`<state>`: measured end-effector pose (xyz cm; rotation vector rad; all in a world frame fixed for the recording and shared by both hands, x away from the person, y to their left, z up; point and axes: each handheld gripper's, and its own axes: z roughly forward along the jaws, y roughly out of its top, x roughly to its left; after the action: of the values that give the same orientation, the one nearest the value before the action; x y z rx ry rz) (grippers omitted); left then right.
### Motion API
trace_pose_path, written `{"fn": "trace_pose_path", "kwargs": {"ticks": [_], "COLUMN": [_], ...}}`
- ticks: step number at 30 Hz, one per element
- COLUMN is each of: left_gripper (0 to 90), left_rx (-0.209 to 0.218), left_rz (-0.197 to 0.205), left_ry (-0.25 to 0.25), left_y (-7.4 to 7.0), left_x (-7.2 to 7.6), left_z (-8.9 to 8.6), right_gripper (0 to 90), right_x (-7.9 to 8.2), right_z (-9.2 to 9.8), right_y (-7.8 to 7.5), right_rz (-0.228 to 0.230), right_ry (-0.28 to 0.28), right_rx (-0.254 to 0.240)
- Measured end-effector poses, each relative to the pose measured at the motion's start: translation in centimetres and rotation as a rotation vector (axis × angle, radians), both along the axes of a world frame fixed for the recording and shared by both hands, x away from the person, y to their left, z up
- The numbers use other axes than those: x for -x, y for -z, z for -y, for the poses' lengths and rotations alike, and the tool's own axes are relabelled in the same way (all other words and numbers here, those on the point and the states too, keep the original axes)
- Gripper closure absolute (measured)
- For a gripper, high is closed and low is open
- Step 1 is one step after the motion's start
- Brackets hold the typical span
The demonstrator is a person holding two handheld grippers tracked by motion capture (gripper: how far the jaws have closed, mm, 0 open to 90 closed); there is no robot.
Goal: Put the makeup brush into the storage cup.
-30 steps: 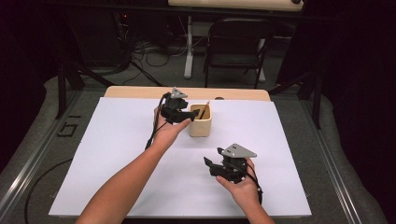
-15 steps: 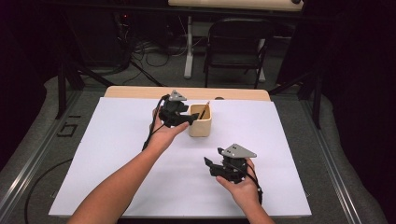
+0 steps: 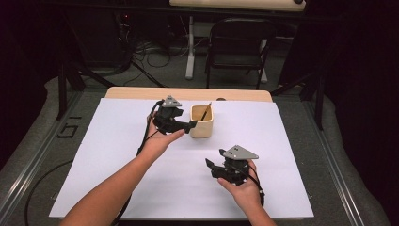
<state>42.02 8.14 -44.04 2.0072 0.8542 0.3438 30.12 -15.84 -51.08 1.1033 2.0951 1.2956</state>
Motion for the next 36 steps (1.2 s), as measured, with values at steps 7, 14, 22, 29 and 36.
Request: {"fn": "trace_pose_path", "kwargs": {"ticks": [7,14,22,29,36], "left_gripper": [22.7,21.4,21.5,21.6,21.6], "left_rx": [0.006,0.017,0.042,0.050,0.043], "left_rz": [-0.003,0.001,0.007,0.001,-0.002], "left_ry": [0.003,0.009,0.020,0.020,0.004], "left_y": [0.3,0.5,0.8,1.2,2.1], "left_x": [0.8,1.7,3.0,3.8,4.8], "left_z": [-1.4,-2.6,-3.5,-4.2,-5.3], "right_gripper": [35.2,33.4,31.1,30.9,30.8], "right_x": [0.0,0.0,0.0,0.0,0.1], "right_z": [0.0,0.0,0.0,-0.1,-0.1], "right_y": [0.0,0.1,0.1,0.2,0.2], "right_rz": [0.007,0.011,0.006,0.013,0.012], "right_ry": [0.002,0.001,-0.001,0.002,-0.001], "right_rx": [0.001,0.008,0.021,0.017,0.019]}}
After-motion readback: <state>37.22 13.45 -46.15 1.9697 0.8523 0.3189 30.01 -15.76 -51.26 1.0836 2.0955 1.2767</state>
